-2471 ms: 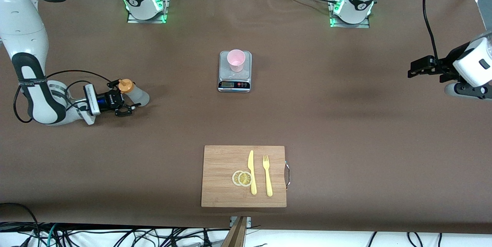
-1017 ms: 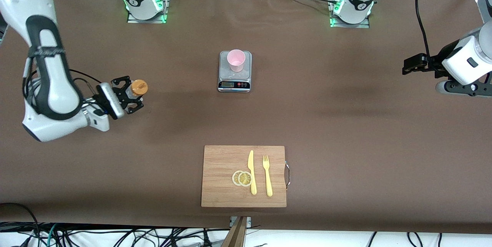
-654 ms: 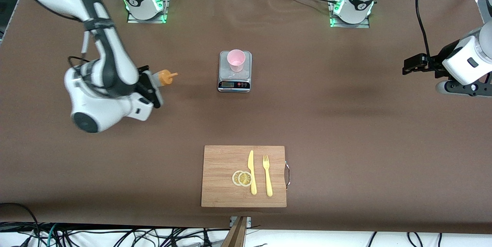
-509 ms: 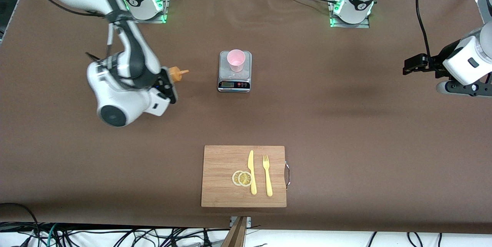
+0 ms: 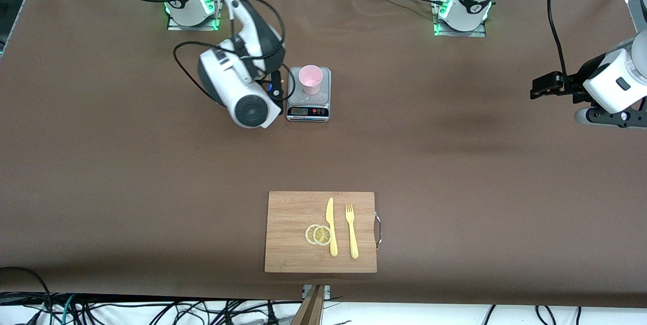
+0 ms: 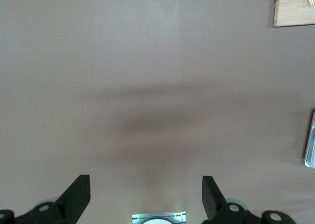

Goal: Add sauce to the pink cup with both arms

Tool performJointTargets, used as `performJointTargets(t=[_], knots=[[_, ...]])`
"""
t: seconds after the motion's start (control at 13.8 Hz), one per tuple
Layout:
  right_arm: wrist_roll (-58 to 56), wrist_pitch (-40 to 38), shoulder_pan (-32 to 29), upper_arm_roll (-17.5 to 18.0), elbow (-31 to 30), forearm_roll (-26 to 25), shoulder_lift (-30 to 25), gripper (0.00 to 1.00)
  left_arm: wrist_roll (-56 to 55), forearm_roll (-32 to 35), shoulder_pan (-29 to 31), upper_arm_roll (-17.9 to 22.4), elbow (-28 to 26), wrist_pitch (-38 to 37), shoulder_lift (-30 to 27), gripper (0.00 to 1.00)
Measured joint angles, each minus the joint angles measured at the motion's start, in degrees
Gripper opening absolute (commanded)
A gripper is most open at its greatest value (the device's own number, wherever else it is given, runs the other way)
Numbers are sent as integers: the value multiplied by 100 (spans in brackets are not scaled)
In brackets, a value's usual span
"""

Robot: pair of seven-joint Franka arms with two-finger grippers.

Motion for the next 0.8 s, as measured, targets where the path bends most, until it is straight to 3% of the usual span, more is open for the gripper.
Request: performJointTargets(t=[0.36, 0.8], knots=[[899, -26, 674, -9, -42, -342, 47, 0, 0, 0, 4, 0, 0, 0, 17, 100], [1180, -22, 858, -16, 94, -533, 227, 0, 0, 0, 4, -2, 0, 0, 23, 100]])
